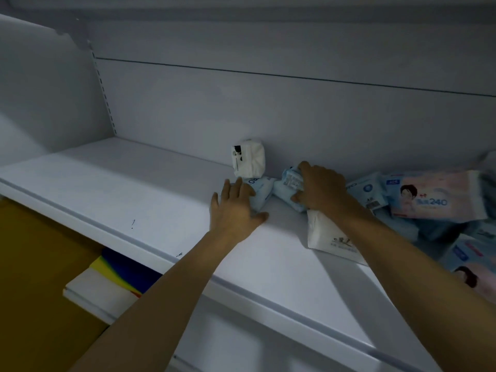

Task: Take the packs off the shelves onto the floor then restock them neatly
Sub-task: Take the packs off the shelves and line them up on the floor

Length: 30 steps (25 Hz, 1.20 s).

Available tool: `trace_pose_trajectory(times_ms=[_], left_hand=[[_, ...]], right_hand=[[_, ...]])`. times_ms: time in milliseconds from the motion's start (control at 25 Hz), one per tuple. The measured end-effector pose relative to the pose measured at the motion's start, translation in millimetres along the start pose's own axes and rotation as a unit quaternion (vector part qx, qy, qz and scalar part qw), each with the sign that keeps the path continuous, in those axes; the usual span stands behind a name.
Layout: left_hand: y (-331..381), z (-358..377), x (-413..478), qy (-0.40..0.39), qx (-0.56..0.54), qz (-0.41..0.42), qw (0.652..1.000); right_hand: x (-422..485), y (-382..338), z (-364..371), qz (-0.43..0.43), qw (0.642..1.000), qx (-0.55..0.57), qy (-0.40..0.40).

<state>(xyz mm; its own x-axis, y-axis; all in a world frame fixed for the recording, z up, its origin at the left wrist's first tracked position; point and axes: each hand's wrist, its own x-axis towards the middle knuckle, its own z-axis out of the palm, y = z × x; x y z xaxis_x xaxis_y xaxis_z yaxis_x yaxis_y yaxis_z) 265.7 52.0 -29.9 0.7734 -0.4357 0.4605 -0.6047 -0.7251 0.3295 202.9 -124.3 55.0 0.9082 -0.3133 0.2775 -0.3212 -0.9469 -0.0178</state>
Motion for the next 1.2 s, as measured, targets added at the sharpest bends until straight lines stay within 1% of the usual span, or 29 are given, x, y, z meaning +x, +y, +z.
trace_pose_trajectory(times_ms=[80,160,200,240,280,320,360,400,480,520,600,640,680,720,760,840,880,920,1000,1040,1120,1200], left_hand=[[1,2,5,0.048,-0.019,-0.005,0.999],[1,0,5,0.071,-0.026,-0.002,0.997],[1,-4,5,0.076,-0.047,-0.017,0.996],[1,-8,5,0.081,-0.095,-0.049,0.991],[3,-15,4,0.094,-0.173,-0.104,0.975],[4,-22,2,0.107,-0.257,-0.173,0.945],[5,-30,1,0.124,-0.334,-0.236,0.904],[6,-35,-1,0.142,-0.387,-0.287,0.865],[5,-48,-9,0.176,-0.472,-0.353,0.789],[6,-58,-11,0.187,-0.528,-0.370,0.741],[3,-81,-12,0.193,-0.645,-0.380,0.634],[-3,-92,-13,0.191,-0.686,-0.376,0.593],[-8,-105,-15,0.188,-0.717,-0.368,0.561],[-14,-116,-16,0.180,-0.738,-0.356,0.545],[-20,-129,-20,0.167,-0.747,-0.342,0.545],[-36,-155,-29,0.155,-0.735,-0.328,0.572],[-45,-168,-35,0.166,-0.726,-0.324,0.583],[-57,-179,-41,0.191,-0.716,-0.316,0.593],[-84,-202,-58,0.252,-0.686,-0.283,0.621],[-100,-214,-69,0.279,-0.663,-0.270,0.640],[-128,-231,-92,0.314,-0.614,-0.251,0.679],[-150,-245,-116,0.316,-0.581,-0.237,0.712]], right_hand=[[-5,10,11,0.036,0.995,0.085,0.049],[-5,9,16,0.049,0.991,0.105,0.070],[-3,6,16,0.049,0.989,0.109,0.082],[-2,4,14,0.050,0.986,0.124,0.100],[-1,2,13,0.048,0.980,0.146,0.127],[-1,1,12,0.044,0.970,0.174,0.162],[-1,1,10,0.042,0.958,0.205,0.198],[-1,1,8,0.042,0.943,0.238,0.229],[-5,-3,-6,0.048,0.907,0.307,0.283],[-6,-7,-19,0.054,0.887,0.344,0.303],[-7,-23,-49,0.050,0.848,0.430,0.304],[-7,-37,-62,0.040,0.831,0.475,0.286],[-8,-51,-70,0.037,0.811,0.525,0.255],[-9,-68,-76,0.051,0.783,0.585,0.207],[-12,-86,-79,0.078,0.745,0.648,0.139],[-23,-122,-77,0.128,0.655,0.745,0.007],[-29,-136,-74,0.135,0.619,0.773,-0.035],[-34,-150,-70,0.132,0.594,0.791,-0.065],[-43,-176,-61,0.119,0.565,0.810,-0.105],[-48,-192,-57,0.117,0.557,0.813,-0.121],[-57,-223,-48,0.121,0.554,0.810,-0.149],[-65,-262,-41,0.116,0.566,0.797,-0.175]])
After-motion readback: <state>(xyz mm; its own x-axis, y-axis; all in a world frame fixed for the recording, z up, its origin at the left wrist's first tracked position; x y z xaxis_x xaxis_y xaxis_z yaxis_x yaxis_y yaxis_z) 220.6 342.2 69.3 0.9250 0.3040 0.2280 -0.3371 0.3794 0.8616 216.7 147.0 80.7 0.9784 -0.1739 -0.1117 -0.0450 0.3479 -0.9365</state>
